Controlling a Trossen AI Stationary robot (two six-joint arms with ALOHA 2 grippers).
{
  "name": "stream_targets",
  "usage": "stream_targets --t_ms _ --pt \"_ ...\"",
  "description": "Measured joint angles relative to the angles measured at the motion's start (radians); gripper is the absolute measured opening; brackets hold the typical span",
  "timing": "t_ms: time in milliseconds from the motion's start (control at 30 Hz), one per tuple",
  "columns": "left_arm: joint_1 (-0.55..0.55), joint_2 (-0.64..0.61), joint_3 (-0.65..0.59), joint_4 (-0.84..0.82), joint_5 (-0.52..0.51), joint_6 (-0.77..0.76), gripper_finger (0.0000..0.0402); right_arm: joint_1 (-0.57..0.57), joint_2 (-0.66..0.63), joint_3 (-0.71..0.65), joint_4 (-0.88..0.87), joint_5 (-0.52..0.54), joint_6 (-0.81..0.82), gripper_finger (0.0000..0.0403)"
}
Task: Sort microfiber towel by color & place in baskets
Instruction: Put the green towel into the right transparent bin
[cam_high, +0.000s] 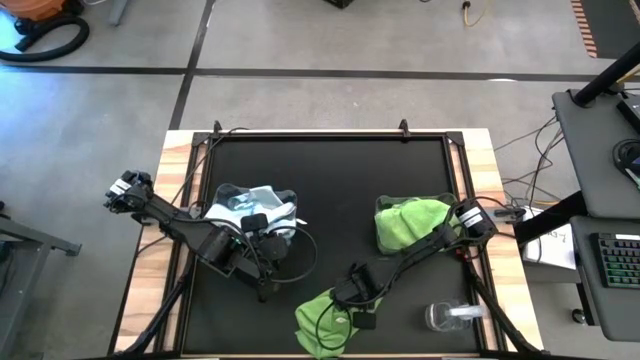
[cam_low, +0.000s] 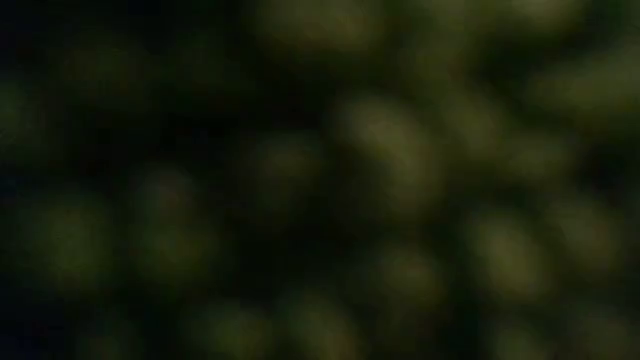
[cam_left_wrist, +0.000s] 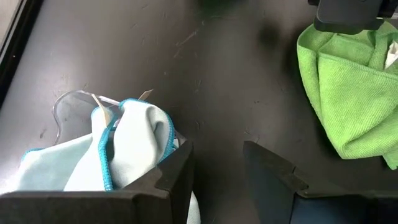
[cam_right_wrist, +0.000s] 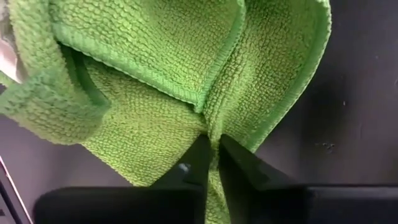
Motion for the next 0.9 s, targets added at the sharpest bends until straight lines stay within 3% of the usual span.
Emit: stream_targets --t_ms 400,900 --pt "0.0 0.0 0.0 0.001 -0.001 0.0 0.0123 0.0 -0.125 -0.004 -0.011 0.061 0.088 0.0009" --pt "0.0 0.0 0.0 0.003 -0.002 0.0 0.0123 0.024 -0.449 -0.003 0.076 0.48 0.122 0.0009"
